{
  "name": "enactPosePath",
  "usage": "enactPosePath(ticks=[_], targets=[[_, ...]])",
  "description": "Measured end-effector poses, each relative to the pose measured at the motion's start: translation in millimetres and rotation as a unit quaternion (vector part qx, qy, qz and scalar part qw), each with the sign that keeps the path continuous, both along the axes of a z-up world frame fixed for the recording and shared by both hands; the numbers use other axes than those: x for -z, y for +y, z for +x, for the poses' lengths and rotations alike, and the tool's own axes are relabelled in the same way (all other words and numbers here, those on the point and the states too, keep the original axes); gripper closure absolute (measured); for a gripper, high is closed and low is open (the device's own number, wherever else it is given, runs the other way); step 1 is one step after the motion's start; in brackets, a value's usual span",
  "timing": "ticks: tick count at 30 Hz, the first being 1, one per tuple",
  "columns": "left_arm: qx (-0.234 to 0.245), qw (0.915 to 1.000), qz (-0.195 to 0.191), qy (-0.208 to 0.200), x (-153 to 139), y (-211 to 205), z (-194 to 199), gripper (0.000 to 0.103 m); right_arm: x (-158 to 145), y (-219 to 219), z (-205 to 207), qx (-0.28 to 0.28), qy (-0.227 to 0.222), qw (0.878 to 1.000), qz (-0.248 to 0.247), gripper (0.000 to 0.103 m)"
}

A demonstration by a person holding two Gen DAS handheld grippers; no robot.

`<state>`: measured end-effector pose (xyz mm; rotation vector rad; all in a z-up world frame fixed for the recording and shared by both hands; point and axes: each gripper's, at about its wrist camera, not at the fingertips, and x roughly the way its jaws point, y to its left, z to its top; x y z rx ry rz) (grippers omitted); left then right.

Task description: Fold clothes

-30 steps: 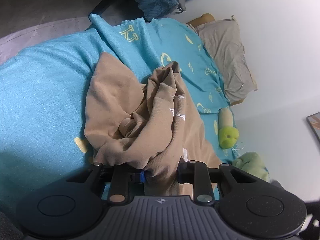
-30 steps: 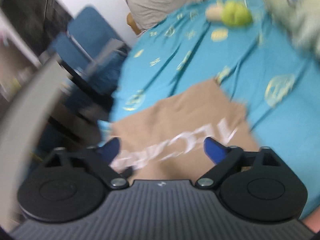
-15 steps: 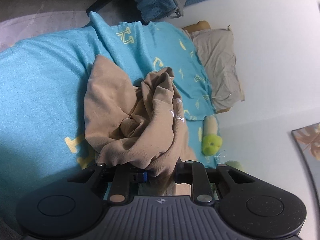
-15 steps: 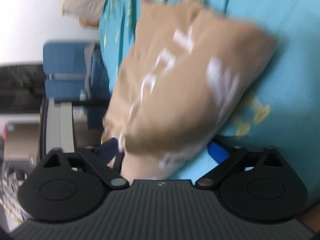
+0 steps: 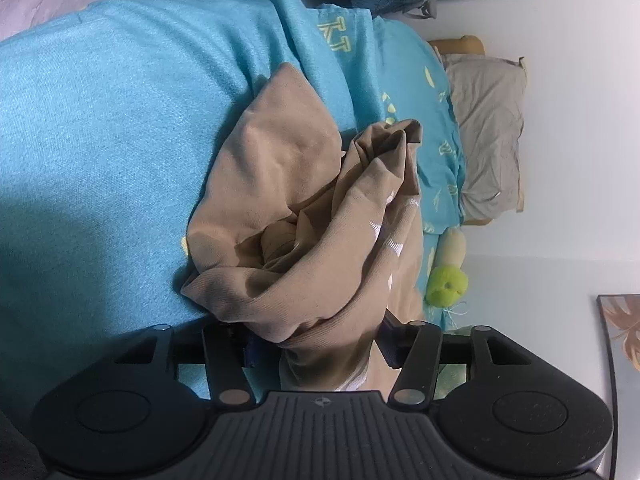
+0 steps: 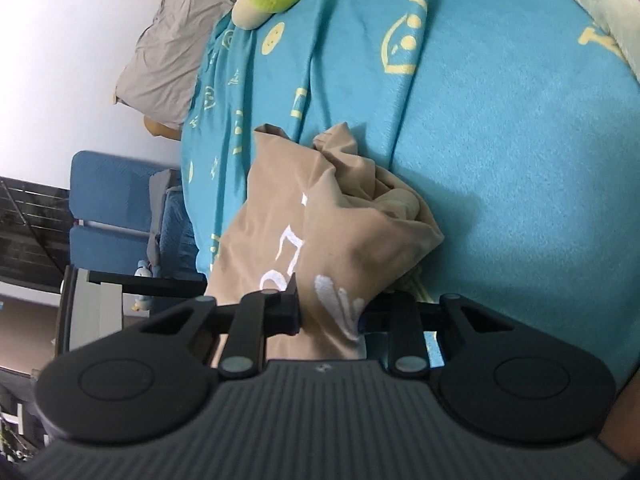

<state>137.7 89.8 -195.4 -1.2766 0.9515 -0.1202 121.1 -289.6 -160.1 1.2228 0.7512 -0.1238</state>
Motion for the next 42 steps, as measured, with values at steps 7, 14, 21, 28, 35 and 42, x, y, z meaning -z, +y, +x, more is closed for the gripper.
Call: enactPosePath(ticks=[7,14,21,28,35,42], targets=[[-0.002,0.9988,0.004,-0.048,-12.7,0.7,-2.2,0.078,-14.2,-3.6,0.5,-0.011,-0.007,1.000,-0.021,0.079],[0.012,0.9972,-0.018,-0.071,-46.3,12.1,-16.8,0.079,-34.9,-6.2,-16.1,0.003,-0.021,1.000,0.012,0.080],[0.010,0.9968,-0.030,-0.074,-105.0,5.6,-44.9,0.079,-76.8,-12.3,-47.2,0.009,-0.046,0.998,0.039,0.080],[0.053,0.9946,-0.020,-0.087,-179.5,-59.7,-56.7,0.079,-132.2,-56.5,-99.2,0.038,-0.088,0.994,0.055,0.079],[0.142,0.9841,-0.014,-0.106,-238.0,-179.9,-30.6,0.079,-181.7,-153.0,-136.6,0.089,-0.123,0.988,0.036,0.079],[0.236,0.9610,-0.034,-0.140,-284.5,-345.9,-9.1,0.079,-242.1,-283.9,-139.0,0.152,-0.164,0.975,-0.013,0.079]])
